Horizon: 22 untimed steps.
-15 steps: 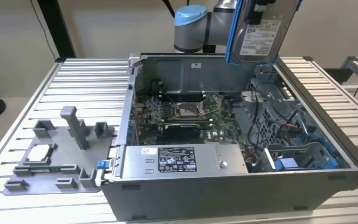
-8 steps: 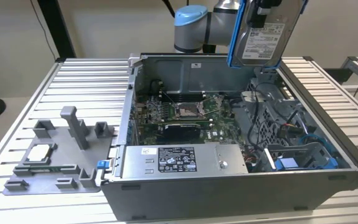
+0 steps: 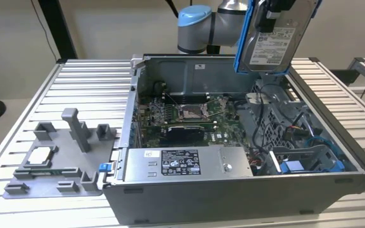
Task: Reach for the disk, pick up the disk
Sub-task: 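Pick up the disk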
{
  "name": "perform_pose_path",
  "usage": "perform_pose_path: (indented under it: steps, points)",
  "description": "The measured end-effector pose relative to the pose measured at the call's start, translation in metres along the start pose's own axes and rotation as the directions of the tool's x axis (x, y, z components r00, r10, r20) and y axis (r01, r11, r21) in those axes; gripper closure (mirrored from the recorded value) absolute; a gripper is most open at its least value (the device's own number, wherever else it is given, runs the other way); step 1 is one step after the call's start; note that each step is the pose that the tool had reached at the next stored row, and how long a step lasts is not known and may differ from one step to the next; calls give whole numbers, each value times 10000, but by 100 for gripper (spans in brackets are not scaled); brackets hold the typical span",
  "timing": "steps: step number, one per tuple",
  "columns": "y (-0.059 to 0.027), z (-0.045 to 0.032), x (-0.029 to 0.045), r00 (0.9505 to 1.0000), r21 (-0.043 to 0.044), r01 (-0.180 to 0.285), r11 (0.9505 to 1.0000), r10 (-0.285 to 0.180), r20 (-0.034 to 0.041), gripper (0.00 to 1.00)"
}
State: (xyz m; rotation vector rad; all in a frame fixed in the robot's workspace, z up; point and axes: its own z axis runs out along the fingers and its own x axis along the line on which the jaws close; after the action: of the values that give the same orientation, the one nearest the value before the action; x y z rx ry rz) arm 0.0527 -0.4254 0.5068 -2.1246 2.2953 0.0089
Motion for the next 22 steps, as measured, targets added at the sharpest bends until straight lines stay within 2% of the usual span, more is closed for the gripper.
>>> perform_pose_path:
  steps: [9,22]
  points:
    - [-14,-2,175,10000,0,0,10000,0,0,100]
    - [-30,-5,385,10000,0,0,10000,0,1,100]
